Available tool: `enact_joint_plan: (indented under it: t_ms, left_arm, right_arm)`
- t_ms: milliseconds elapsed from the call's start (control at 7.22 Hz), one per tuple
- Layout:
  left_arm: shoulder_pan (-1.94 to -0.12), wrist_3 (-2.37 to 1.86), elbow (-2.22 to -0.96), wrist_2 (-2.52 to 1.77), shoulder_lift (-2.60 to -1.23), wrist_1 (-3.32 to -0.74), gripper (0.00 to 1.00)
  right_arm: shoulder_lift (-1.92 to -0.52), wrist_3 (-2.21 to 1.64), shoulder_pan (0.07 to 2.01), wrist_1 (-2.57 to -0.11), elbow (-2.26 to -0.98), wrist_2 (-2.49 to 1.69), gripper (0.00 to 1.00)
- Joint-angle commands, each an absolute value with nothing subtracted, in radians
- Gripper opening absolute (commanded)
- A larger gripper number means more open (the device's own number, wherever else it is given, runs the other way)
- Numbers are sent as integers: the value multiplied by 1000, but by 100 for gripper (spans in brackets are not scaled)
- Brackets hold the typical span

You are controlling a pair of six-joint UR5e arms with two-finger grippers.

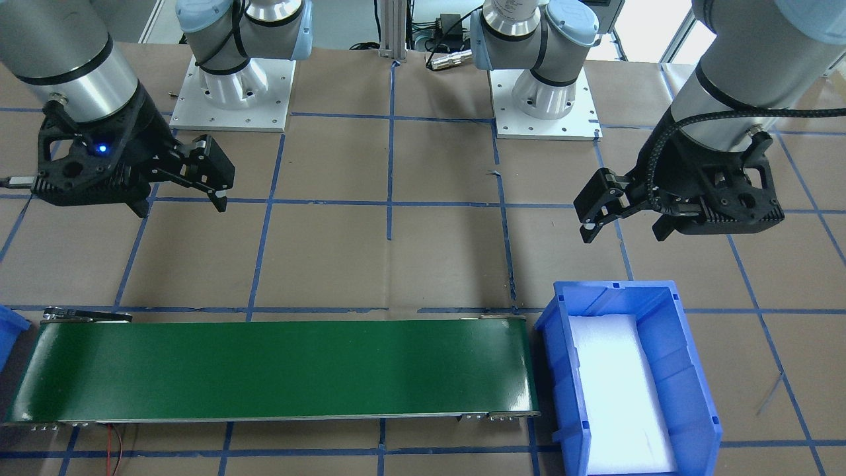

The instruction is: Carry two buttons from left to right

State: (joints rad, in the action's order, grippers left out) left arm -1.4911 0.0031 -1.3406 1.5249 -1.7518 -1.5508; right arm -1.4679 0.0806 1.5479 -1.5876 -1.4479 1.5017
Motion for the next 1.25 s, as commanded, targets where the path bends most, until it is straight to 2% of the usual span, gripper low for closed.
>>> enact_joint_plan:
  t_ms: [0,1109]
  left_arm:
    - [-1491,3,-1341,1523,-1753,-1551,100]
    - [-1491,3,-1341,1525,-1752,-1551,100]
  right_arm:
    - [-1522,75,1549,-1589,-1496,1511,100]
    - [-1534,46,1549,-1595,-1529,1555,100]
